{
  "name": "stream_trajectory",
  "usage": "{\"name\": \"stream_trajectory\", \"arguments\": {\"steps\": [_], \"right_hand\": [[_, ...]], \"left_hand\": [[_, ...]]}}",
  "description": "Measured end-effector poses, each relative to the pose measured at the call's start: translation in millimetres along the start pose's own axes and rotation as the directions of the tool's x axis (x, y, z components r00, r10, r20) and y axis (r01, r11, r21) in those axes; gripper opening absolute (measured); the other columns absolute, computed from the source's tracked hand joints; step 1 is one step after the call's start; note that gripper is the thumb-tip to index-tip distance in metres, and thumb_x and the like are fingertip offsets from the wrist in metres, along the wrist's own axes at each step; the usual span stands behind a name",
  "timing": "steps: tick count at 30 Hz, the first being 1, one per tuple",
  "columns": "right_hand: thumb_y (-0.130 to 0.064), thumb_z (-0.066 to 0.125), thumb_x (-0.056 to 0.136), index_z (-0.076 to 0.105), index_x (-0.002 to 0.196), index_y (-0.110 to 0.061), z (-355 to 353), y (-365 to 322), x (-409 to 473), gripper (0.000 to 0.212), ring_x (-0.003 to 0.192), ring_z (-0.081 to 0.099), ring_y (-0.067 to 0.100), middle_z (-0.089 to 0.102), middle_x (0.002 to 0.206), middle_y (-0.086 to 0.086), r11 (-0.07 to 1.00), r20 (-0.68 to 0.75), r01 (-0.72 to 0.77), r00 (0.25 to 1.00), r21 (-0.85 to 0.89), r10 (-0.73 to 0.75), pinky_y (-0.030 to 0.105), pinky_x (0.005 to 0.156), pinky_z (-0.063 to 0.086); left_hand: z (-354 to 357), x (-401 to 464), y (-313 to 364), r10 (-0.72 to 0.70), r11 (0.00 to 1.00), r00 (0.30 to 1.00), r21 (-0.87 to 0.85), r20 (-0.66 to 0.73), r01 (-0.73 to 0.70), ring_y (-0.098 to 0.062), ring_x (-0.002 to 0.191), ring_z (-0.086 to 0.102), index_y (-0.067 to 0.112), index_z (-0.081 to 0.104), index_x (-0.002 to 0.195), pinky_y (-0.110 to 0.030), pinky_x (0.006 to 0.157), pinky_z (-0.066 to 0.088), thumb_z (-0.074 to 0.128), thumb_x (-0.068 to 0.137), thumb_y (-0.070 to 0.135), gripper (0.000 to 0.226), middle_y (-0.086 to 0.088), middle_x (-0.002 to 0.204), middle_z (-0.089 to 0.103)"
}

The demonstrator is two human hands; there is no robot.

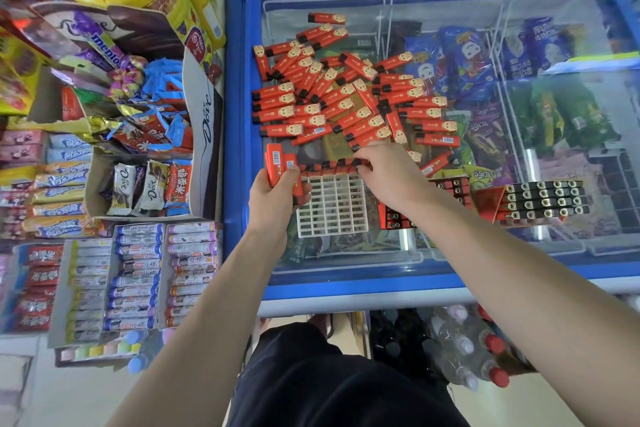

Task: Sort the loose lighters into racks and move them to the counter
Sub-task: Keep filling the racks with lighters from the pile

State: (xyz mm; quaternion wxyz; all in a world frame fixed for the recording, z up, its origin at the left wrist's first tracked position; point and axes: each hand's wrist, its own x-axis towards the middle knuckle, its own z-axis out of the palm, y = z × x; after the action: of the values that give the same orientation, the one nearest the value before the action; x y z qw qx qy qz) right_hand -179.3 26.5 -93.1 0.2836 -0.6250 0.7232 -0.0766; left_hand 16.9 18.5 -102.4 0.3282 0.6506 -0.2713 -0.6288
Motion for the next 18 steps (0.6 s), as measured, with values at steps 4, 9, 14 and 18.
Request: {"name": "stream_trajectory", "arguments": {"steps": [4, 9, 14, 18], "right_hand": [[-0.007, 0.066, 0.094, 0.052, 0.143, -0.008, 3.0, -6.0, -6.4, 0.051, 0.105, 0.062, 0.031, 0.053, 0.135, 0.014, 1.0, -0.082, -0.027, 0.996, -0.008, 0.026, 0.038, 0.084, 0.051], [-0.006, 0.068, 0.087, 0.054, 0.114, -0.009, 4.8, -33.2, -33.3, 0.031, 0.085, 0.057, 0.019, 0.055, 0.11, 0.004, 0.992, -0.366, -0.003, 0.93, 0.123, 0.048, 0.031, 0.065, 0.047], [-0.025, 0.066, 0.096, 0.057, 0.122, -0.022, 23.0, -73.4, -58.3, 0.028, 0.085, 0.065, 0.004, 0.064, 0.101, -0.01, 0.814, 0.083, -0.143, 0.99, 0.564, 0.117, 0.024, 0.074, 0.055], [-0.019, 0.069, 0.095, 0.055, 0.119, -0.026, 40.8, -85.7, -59.6, 0.028, 0.071, 0.069, 0.005, 0.067, 0.092, -0.009, 0.687, 0.085, -0.205, 0.975, 0.697, 0.205, 0.019, 0.061, 0.055]], "left_hand": [[-3.0, 0.1, 3.6, -0.095, 0.986, 0.995, -0.132, 0.027, 0.098, -0.017, 0.093, 0.072, 0.015, 0.066, 0.114, -0.039, 0.098, 0.058, 0.065, 0.102, 0.022, 0.014, -0.006, 0.103, 0.074], [-7.2, -0.6, 3.0, -0.153, 0.963, 0.987, -0.218, 0.043, 0.158, -0.026, 0.112, 0.071, 0.012, 0.066, 0.125, -0.039, 0.105, 0.054, 0.065, 0.103, 0.026, 0.026, -0.012, 0.12, 0.075], [-7.0, -9.3, 0.0, -0.158, 0.945, 0.982, -0.273, 0.106, 0.181, -0.025, 0.102, 0.071, 0.009, 0.066, 0.123, -0.039, 0.096, 0.057, 0.063, 0.105, 0.026, 0.025, -0.013, 0.107, 0.074], [-10.7, -14.0, -6.0, -0.149, 0.961, 0.979, -0.212, 0.138, 0.177, -0.035, 0.116, 0.071, 0.01, 0.066, 0.127, -0.048, 0.103, 0.057, 0.062, 0.105, 0.028, 0.029, -0.021, 0.127, 0.071]]}}
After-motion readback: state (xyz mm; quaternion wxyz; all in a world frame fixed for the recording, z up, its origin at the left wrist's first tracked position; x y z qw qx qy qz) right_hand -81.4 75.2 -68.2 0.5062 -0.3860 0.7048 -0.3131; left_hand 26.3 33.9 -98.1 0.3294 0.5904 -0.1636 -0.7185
